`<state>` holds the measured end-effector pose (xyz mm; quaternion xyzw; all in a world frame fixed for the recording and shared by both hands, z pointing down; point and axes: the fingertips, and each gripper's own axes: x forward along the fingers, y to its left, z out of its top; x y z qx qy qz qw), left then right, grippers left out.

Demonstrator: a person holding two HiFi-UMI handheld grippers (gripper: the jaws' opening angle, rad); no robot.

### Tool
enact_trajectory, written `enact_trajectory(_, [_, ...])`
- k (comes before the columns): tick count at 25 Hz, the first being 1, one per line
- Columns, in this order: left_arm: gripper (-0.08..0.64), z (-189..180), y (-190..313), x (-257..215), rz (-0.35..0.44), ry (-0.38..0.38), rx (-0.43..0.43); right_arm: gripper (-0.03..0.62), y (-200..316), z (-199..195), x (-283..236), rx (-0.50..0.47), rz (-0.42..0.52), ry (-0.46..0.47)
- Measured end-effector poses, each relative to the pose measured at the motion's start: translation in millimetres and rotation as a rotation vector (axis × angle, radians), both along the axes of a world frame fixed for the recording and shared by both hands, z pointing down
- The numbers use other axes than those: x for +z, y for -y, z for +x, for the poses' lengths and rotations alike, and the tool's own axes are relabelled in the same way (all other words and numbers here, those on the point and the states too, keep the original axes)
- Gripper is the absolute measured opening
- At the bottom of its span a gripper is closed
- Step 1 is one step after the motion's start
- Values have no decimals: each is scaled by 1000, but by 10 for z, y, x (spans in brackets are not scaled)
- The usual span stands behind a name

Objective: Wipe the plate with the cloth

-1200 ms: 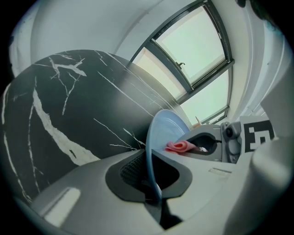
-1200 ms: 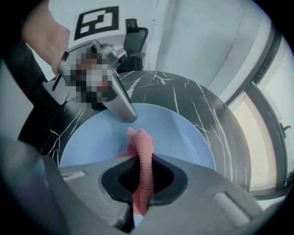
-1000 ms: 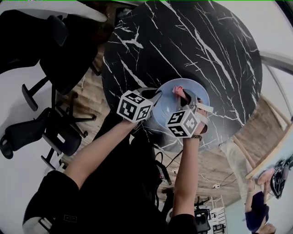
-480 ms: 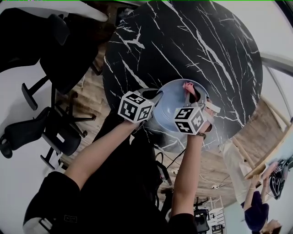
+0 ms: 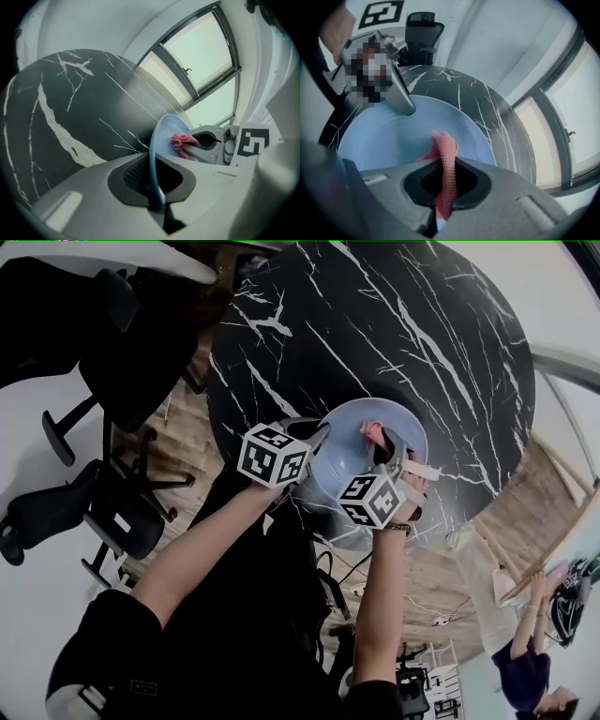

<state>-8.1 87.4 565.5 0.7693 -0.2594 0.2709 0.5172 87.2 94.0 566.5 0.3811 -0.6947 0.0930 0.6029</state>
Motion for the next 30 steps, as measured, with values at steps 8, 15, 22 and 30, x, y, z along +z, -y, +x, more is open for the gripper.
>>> enact_trajectory(8, [18, -3, 2, -4, 1, -2, 0, 9, -648, -360, 7, -106, -65, 25])
enact_trajectory(15, [18, -3, 0, 0, 3, -4, 3, 9, -1274, -591, 41, -187, -190, 60])
enact_trajectory(22, [18, 45, -54, -6, 14, 2, 39, 11, -1421, -549, 33, -172, -228, 113])
enact_trajectory(30, [21, 62, -72, -5, 30, 16, 89, 11, -1048, -250, 29, -110, -170, 97])
